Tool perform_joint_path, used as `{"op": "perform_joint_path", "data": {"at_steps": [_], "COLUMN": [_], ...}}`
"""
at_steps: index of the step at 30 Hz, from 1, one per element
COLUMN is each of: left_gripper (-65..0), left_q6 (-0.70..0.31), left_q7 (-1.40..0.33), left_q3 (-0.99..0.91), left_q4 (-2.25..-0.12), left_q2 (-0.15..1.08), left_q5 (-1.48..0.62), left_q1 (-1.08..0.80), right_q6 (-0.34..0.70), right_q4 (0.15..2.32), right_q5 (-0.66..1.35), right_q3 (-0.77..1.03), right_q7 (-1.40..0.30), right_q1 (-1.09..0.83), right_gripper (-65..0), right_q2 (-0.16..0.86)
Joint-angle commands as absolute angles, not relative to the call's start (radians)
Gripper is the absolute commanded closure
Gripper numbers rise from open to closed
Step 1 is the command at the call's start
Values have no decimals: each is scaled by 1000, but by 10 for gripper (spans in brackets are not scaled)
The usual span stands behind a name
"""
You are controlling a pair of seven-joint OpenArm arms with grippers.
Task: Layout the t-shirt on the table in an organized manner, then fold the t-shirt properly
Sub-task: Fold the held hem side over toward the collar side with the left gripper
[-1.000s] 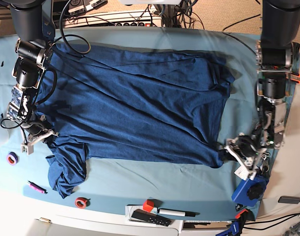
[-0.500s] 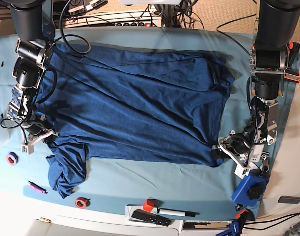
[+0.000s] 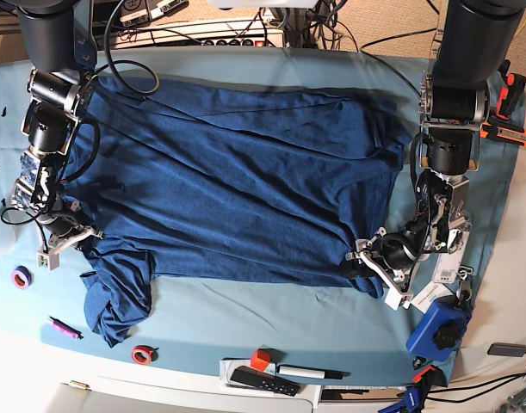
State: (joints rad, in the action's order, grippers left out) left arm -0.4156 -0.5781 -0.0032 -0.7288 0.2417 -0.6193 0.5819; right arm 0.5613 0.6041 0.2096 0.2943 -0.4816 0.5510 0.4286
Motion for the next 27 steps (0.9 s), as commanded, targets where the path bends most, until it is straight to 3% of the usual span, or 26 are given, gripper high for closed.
{"op": "perform_joint_path", "data": {"at_steps": [1, 3, 6, 14, 18, 27], "left_gripper": [-294, -198, 0, 0, 0, 0], "left_q6": [-417, -415, -417, -574, -677, -698], "left_q7": [-574, -559, -557, -555, -579, -689], "left_q3": [-5, -5, -5, -5, -5, -5], "left_q4": [-739, -739, -739, -761, -780, -790], "left_q2": [250, 253, 252, 259, 289, 394], "left_q5": [-616, -605, -603, -677, -750, -905], "left_q1": [619, 629, 640, 651, 651, 636], "right_q6": [564, 564, 564, 570, 652, 669], "right_q4": [622, 622, 622, 629, 706, 1061], "right_q5": [216, 216, 216, 231, 268, 295], "right_q3": [296, 296, 296, 296, 297, 305], "right_q7": [-471, -471, -471, -477, -503, -603], "right_q1": [576, 576, 576, 576, 556, 395], "right_gripper": [0, 0, 0, 0, 0, 0], "right_q2": [446, 446, 446, 446, 446, 446]}}
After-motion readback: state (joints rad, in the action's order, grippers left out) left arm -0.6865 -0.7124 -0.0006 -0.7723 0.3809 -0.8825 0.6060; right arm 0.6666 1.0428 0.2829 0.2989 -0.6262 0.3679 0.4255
